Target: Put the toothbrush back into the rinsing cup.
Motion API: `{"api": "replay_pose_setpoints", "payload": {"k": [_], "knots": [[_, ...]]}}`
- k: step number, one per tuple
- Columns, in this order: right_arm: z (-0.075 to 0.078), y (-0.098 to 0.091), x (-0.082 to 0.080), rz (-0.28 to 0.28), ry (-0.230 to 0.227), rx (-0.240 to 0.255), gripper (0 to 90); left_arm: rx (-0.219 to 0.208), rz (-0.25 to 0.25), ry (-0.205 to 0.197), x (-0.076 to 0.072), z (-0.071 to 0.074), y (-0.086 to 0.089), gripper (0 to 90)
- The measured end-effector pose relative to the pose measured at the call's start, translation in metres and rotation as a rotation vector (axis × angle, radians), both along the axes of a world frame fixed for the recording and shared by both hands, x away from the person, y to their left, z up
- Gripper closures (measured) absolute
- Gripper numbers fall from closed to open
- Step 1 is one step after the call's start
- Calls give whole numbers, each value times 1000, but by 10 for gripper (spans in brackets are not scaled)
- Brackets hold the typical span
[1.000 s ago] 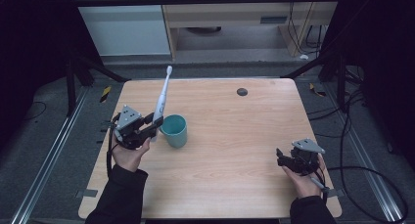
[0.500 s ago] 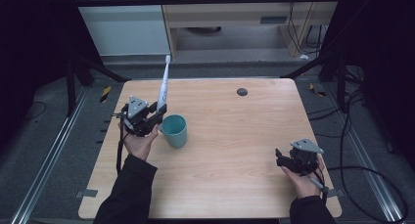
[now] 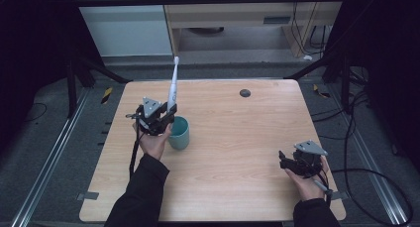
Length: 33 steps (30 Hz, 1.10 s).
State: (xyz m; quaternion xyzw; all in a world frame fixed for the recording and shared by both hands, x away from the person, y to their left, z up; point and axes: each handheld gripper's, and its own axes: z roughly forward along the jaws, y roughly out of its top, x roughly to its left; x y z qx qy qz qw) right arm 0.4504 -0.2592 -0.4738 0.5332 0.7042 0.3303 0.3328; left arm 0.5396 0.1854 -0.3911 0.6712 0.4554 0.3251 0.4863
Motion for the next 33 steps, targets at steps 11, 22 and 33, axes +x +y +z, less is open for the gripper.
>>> {"api": "replay_pose_setpoints", "payload": {"k": [11, 22, 33], "knots": [[-1, 1, 0, 3, -1, -11, 202, 18, 17, 43, 5, -21, -4, 659], [-1, 1, 0, 6, 4, -13, 203, 47, -1, 83, 7, -38, -10, 658], [-1, 1, 0, 8, 8, -10, 203, 106, -9, 123, 8, -48, -15, 656]]}}
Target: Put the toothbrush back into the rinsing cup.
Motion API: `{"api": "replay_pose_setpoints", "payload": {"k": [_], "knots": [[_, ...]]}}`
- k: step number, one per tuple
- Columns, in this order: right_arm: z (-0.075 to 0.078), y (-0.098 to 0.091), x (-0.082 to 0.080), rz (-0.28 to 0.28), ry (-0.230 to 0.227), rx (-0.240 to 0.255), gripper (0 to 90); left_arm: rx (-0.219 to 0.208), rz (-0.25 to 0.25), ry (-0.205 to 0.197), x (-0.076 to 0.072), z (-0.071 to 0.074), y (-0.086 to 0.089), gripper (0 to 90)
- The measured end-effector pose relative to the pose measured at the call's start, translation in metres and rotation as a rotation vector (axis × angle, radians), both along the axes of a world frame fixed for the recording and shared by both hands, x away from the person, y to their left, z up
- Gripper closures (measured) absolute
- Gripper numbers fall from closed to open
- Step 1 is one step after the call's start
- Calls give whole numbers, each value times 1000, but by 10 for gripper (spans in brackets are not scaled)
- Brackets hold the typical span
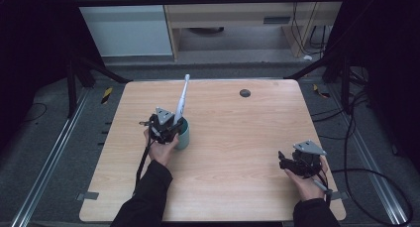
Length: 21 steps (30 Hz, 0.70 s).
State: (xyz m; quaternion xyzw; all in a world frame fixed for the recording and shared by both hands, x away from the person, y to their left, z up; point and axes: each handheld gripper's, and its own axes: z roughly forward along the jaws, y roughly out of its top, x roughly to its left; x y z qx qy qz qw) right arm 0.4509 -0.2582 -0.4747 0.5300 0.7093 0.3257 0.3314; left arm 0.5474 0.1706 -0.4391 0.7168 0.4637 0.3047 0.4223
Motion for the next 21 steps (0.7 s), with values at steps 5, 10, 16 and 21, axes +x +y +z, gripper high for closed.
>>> {"api": "replay_pose_setpoints", "payload": {"k": [5, 10, 16, 21], "knots": [[0, 0, 0, 1, 2, -2, 202, 12, -17, 17, 1, -1, 0, 655], [0, 0, 0, -1, 2, -2, 201, 10, -17, 29, 1, -1, 0, 643], [0, 0, 0, 0, 3, 0, 201, -1, -20, 27, 0, 1, 1, 639], [0, 0, 0, -3, 3, 1, 199, 1, -38, 33, -4, 5, 2, 525]]}}
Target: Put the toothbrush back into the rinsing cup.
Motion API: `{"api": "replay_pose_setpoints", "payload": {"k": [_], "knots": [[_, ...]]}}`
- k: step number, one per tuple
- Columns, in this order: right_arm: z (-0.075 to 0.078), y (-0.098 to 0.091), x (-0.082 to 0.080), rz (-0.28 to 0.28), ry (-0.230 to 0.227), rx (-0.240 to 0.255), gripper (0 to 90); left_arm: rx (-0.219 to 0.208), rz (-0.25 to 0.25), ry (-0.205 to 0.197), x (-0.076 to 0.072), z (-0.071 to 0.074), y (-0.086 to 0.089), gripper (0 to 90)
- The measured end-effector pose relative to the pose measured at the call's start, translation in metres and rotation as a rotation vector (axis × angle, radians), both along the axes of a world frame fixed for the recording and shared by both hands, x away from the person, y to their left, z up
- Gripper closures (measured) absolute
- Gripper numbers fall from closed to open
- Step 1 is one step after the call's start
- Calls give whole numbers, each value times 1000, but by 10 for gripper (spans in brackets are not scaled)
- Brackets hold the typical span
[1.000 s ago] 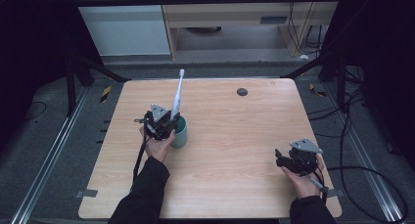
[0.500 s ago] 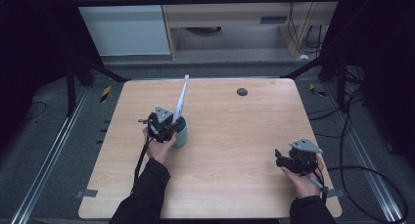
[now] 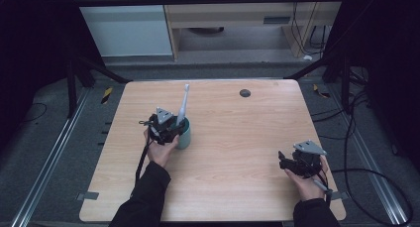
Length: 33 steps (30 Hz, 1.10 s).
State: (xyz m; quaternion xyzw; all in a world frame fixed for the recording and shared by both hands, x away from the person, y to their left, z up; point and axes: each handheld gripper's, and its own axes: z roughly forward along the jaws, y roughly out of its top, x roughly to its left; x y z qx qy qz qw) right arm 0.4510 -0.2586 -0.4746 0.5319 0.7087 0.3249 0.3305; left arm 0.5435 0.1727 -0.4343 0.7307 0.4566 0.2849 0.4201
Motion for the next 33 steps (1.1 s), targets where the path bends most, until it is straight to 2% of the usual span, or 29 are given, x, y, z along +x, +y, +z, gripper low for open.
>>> {"api": "replay_pose_setpoints", "payload": {"k": [5, 12, 16, 19, 24, 26, 28, 31, 33], "knots": [[1, 0, -1, -4, -1, 6, 192, 43, -33, 15, -13, 7, 3, 426], [1, 0, -1, -13, -4, 10, 176, 20, -66, -3, -43, 17, 23, 406], [1, 0, -1, -14, -2, 12, 172, 3, -83, -11, -57, 18, 35, 395], [1, 1, -1, -13, -3, 10, 172, -10, -96, 4, -67, 13, 42, 389], [1, 1, -2, -12, -3, 11, 171, 14, -123, 46, -79, 1, 51, 384], [1, 1, -3, -11, 0, 10, 170, 16, -130, 53, -81, -4, 54, 383], [1, 2, -3, -9, 3, 12, 169, 15, -142, 77, -83, -10, 56, 382], [2, 2, -4, -5, 4, 12, 168, 35, -160, 93, -85, -17, 60, 381], [1, 2, -5, -5, 1, 15, 170, 34, -154, 103, -87, -21, 63, 373]]}}
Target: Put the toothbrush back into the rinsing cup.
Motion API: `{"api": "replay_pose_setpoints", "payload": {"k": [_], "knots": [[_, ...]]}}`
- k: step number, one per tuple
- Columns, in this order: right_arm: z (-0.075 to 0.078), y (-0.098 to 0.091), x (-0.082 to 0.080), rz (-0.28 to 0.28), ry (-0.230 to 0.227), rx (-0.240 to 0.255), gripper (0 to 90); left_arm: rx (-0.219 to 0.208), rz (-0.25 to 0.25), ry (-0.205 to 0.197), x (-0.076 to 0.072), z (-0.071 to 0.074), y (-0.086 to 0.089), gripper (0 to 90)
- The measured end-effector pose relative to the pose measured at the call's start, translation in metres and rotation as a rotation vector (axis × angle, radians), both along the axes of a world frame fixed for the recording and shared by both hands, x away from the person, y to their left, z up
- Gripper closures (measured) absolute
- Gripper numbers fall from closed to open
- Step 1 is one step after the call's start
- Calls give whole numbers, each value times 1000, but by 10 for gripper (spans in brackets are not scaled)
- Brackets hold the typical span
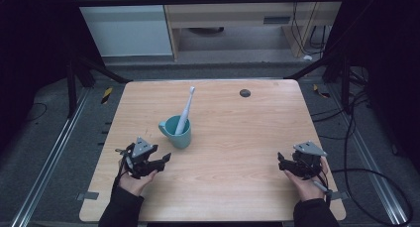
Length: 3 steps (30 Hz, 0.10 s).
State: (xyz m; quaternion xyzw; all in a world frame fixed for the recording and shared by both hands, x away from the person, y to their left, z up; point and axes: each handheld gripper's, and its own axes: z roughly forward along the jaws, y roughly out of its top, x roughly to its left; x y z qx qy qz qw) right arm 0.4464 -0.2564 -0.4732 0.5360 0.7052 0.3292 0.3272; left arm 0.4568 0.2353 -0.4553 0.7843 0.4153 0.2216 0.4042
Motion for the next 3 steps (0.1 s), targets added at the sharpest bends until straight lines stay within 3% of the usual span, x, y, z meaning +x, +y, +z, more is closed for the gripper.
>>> {"api": "replay_pose_setpoints", "payload": {"k": [3], "knots": [[-2, -1, -1, -1, 9, 9, 169, 18, 9, 18, -2, -5, 6, 373]]}}
